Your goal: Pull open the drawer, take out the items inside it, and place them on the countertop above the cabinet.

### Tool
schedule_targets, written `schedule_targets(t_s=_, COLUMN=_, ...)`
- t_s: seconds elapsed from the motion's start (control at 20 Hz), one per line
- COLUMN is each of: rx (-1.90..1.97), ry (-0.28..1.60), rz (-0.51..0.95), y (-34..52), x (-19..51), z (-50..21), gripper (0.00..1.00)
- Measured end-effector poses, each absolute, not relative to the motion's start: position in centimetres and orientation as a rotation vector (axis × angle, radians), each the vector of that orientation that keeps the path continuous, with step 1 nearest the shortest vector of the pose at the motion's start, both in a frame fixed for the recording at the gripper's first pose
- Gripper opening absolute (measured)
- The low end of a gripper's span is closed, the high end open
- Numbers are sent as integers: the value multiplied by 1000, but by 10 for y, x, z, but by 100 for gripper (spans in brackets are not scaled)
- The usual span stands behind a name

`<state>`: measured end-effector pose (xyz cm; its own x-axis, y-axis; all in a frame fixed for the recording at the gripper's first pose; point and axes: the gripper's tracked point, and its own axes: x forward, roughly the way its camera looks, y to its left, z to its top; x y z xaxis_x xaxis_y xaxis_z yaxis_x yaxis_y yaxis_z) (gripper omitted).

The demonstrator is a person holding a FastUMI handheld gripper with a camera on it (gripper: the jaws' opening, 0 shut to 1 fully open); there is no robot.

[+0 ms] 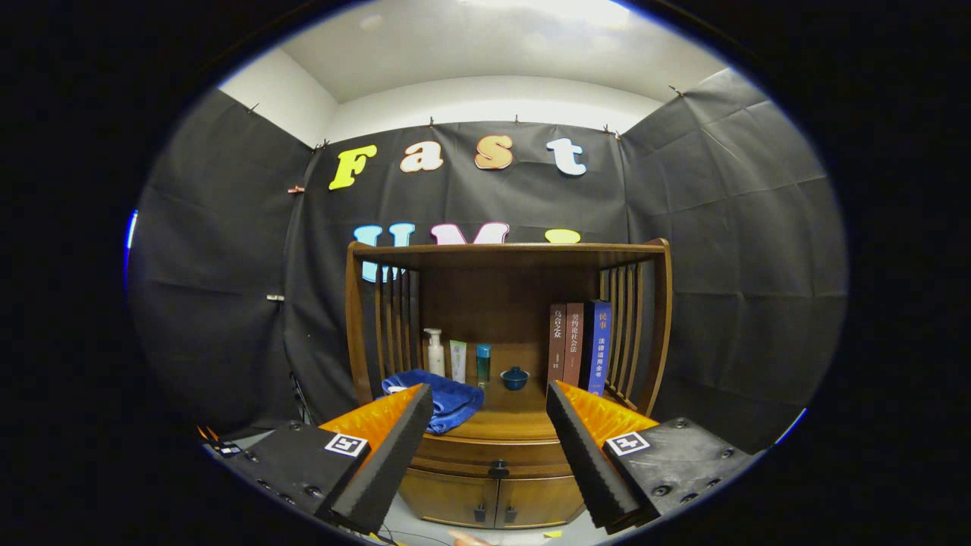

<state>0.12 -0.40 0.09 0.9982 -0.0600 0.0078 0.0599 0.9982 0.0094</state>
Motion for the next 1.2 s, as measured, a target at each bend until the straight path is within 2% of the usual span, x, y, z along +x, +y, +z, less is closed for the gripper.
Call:
schedule_targets(t_s=0.4, rx=8, ry=71, rz=-95, y=-18, x=20, z=-35, gripper=98)
schedule_targets(t_s=1.2, rx=38, ry=347, rz=-100, y=-29, x=132, z=-245, gripper=100)
